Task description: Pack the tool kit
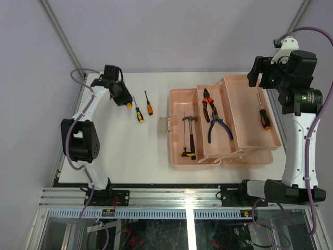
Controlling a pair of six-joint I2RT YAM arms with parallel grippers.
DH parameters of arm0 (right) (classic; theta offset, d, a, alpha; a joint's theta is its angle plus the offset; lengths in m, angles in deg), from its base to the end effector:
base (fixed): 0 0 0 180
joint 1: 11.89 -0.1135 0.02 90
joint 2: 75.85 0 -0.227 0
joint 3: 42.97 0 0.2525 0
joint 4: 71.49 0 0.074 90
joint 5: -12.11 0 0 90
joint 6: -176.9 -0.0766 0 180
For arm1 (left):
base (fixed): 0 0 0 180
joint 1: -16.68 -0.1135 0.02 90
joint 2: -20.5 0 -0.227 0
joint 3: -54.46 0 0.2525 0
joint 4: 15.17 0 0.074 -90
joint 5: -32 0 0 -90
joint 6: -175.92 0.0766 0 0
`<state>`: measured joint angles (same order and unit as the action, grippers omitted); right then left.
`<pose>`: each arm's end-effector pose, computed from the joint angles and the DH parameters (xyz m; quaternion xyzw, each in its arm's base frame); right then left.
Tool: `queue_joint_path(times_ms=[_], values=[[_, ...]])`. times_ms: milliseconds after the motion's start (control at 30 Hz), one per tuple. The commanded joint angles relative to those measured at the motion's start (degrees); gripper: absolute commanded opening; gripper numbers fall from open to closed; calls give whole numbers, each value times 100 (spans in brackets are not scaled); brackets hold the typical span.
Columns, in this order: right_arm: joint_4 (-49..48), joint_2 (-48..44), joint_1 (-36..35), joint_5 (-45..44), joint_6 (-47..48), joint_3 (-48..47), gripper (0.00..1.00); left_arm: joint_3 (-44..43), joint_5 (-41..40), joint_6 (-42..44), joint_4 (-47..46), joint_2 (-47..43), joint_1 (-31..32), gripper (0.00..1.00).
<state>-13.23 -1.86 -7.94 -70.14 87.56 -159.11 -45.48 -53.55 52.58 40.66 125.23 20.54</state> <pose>0.2886 -0.0096 0.4595 -0.0177 0.7982 0.0298 0.6014 0.4018 -0.0331 0.1809 -0.2364 0.9373 -0.1164 0.2282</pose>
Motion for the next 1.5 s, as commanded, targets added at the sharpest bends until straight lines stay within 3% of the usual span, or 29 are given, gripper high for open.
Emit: queue_joint_path(times_ms=[0,167,300,533,1100,1167,1367,1433,1467], values=[[-424,222,18,1256,-825,-155,79,-1213,1043,835,-396,-551,370,0],[-1246,527,-112,2346,-1929,64,75,-1486,2099,994,-1023,-763,1121,0],[-2033,721,-710,2556,-2627,185,75,-1602,2672,1003,-1539,-799,1681,0],[-3218,935,-1455,2459,-3395,473,75,-1968,2853,1036,-1974,-658,2295,0],[-3934,1338,-2431,1941,-3715,1095,68,-1943,2862,876,-2257,-593,2677,0],[-3900,1398,-2474,1923,-3712,1053,61,-1903,2845,849,-2281,-614,2683,0],[-3555,1406,-2477,1647,-3569,876,10,-1774,2617,758,-2386,-671,2674,3],[-3350,1342,-2472,1405,-3449,811,0,-1729,2495,702,-2387,-664,2635,23],[-3205,1307,-2469,1291,-3359,681,0,-1702,2458,654,-2392,-661,2592,46]])
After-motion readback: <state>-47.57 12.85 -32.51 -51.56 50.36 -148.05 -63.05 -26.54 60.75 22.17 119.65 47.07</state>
